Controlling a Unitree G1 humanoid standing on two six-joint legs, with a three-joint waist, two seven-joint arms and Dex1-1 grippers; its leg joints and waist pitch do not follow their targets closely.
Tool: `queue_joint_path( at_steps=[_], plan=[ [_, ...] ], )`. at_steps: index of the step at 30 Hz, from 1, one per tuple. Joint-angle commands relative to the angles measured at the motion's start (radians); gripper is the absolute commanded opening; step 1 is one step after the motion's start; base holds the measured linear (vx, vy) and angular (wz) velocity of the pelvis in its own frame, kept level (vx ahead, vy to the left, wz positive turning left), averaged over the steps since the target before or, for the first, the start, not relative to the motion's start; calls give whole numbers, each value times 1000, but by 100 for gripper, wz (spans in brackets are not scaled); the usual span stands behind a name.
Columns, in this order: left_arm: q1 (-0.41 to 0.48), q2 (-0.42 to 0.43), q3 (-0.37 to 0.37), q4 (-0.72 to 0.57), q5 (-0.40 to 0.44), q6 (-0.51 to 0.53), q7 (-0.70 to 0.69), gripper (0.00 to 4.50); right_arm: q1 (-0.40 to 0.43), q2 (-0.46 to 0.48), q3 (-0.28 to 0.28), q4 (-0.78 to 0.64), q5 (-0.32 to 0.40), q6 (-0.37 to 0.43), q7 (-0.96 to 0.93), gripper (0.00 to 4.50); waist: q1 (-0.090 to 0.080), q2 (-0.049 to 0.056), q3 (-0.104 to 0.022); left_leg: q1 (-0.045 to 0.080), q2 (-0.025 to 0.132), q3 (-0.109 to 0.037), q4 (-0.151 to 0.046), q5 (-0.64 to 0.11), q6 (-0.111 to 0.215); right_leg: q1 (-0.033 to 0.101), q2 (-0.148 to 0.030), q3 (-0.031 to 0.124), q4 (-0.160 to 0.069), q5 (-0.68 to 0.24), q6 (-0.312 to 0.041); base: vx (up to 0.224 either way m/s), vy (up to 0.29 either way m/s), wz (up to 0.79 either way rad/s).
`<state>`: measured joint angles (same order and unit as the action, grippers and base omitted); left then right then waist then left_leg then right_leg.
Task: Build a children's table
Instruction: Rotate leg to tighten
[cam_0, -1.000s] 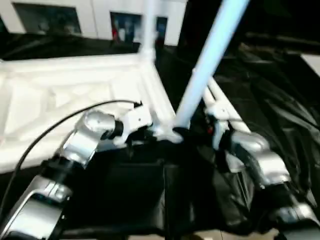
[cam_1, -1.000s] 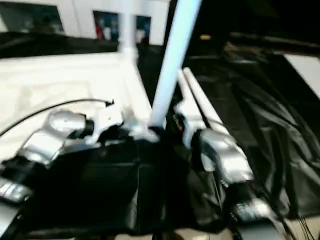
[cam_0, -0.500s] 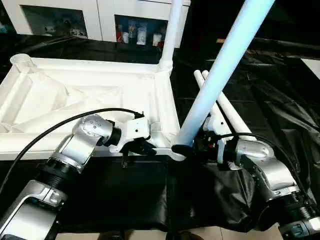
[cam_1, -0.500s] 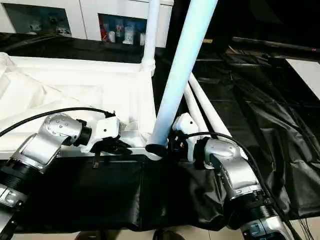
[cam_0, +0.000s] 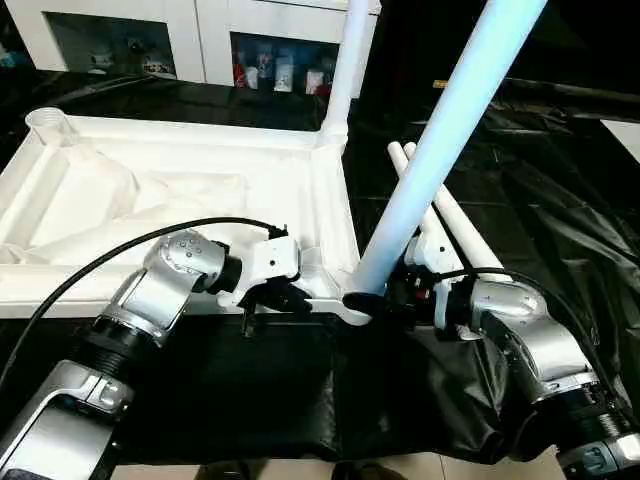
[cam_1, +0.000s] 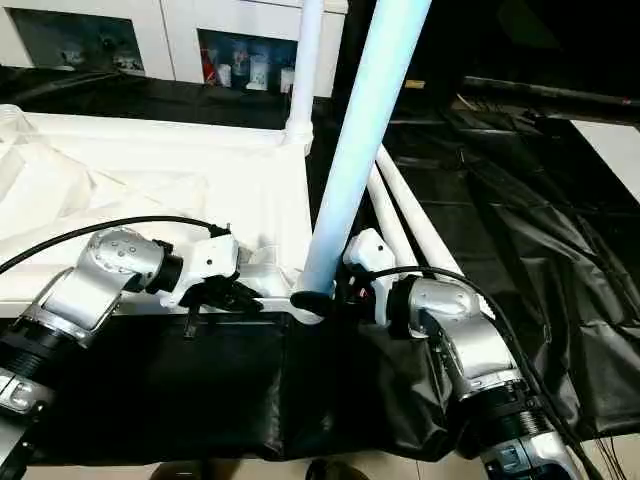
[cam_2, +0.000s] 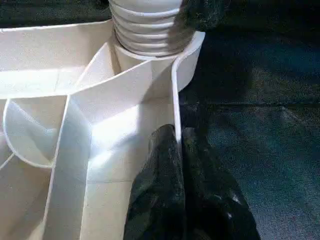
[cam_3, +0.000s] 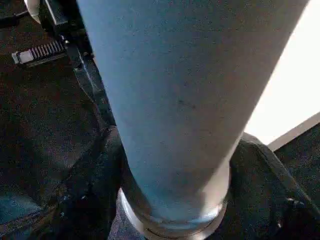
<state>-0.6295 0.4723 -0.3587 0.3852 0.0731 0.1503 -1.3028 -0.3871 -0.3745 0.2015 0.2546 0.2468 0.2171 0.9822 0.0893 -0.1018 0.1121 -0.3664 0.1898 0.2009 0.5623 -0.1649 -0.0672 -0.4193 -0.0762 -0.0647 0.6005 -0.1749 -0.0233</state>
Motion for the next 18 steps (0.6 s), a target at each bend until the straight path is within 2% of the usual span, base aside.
queue_joint_path(
  at_steps=[1,4,7,9,10,11,12,13,14,16,18],
  plan=[
    [13,-26,-14,-8,-33,-14,-12,0,9,19,-2,51,2,36,-20,265,-1,8,-69,15,47,-20,-57,-149,57,54,-74,55,-58,-159,-211,0,0,0],
    [6,-40,-5,4,-28,8,16,0,0,49,-33,93,2,52,-83,265,-3,6,-65,16,47,-20,-58,-177,50,51,-75,55,-63,-207,-205,0,0,0],
    [-7,-64,7,26,-20,44,64,0,-9,79,-53,143,-15,44,-159,265,-9,9,-60,18,48,-26,-64,-238,17,46,-79,54,-76,-329,-178,0,0,0],
    [-22,-88,16,51,-11,77,112,0,-23,110,-69,191,-29,41,-232,265,-15,8,-61,16,48,-27,-65,-248,4,46,-80,54,-78,-358,-168,0,0,0],
    [-35,-111,18,76,6,102,162,0,-41,143,-82,238,-44,40,-305,265,-18,10,-58,17,46,-28,-65,-268,-2,42,-80,54,-82,-392,-159,0,0,0],
    [-46,-129,20,95,19,121,200,0,-55,168,-92,274,-55,38,-362,265,-23,7,-58,19,45,-32,-67,-280,-9,43,-83,53,-88,-433,-149,0,0,0],
    [-64,-167,26,127,34,166,265,0,-86,214,-97,339,-85,24,-467,265,-26,12,-59,18,46,-32,-66,-282,-15,41,-84,54,-86,-437,-149,0,0,0],
    [-64,-167,26,127,34,166,265,0,-86,214,-97,339,-85,24,-467,265,-31,11,-55,18,44,-32,-67,-294,-20,37,-83,53,-91,-462,-146,0,0,0],
    [-80,-202,35,151,45,217,331,0,-121,255,-109,399,-95,26,-550,265,-33,12,-58,20,42,-37,-66,-319,-24,43,-86,50,-97,-530,-121,0,0,0],
    [-94,-233,45,173,52,261,389,0,-159,294,-128,457,-89,21,-618,265,-40,12,-52,25,42,-39,-68,-352,-22,35,-84,47,-106,-573,-107,0,0,0],
    [-109,-264,55,199,63,288,447,0,-212,339,-160,528,-73,16,-700,265,-46,13,-53,33,40,-45,-67,-394,-26,30,-86,42,-115,-630,-87,0,0,0]
  ],
)
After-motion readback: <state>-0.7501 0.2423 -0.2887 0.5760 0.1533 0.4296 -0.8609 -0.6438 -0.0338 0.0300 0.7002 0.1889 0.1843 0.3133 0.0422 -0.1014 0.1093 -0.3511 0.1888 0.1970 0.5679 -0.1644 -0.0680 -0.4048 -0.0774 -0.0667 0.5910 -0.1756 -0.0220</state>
